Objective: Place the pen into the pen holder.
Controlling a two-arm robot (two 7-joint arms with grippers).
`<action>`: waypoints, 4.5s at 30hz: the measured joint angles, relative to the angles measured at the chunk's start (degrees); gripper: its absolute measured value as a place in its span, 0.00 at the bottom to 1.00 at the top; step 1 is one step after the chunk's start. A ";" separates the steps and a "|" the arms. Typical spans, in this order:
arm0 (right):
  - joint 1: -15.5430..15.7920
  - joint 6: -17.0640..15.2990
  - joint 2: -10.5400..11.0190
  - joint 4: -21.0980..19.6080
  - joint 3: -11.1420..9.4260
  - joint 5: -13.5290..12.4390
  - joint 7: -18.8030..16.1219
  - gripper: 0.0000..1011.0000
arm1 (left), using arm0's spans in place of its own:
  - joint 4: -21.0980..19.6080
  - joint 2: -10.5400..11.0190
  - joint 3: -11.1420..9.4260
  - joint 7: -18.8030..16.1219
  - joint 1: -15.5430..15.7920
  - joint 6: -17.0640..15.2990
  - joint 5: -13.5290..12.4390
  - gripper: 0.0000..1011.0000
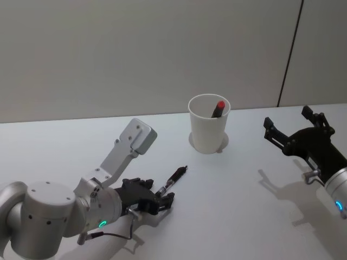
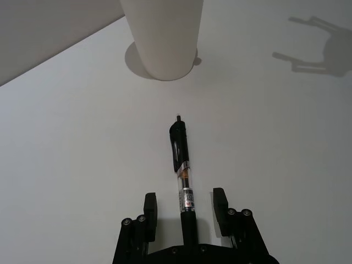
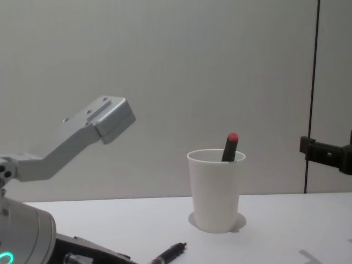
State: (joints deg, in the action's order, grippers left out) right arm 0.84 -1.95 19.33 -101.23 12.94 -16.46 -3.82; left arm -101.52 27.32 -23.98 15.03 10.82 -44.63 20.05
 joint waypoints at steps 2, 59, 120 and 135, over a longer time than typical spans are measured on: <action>0.00 0.00 0.00 0.00 0.00 0.00 0.00 0.99 | 0.00 -0.01 0.03 -0.10 -0.02 0.05 0.09 0.61; 0.00 0.00 0.00 0.00 0.00 0.00 0.00 0.99 | -2.57 2.24 5.90 -10.33 -5.24 20.42 14.98 0.11; 0.00 0.00 0.00 0.00 0.01 0.00 0.00 0.99 | 3.23 -3.46 5.71 14.08 0.60 34.21 25.58 0.11; 0.00 -0.08 0.14 -0.21 -0.17 -0.96 -1.06 0.99 | 4.48 -4.49 4.76 16.02 2.03 32.70 24.18 0.11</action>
State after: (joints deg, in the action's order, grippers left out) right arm 0.84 -2.03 19.48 -101.44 12.76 -17.42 -4.88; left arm -97.05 22.83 -19.22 31.05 12.85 -11.94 44.23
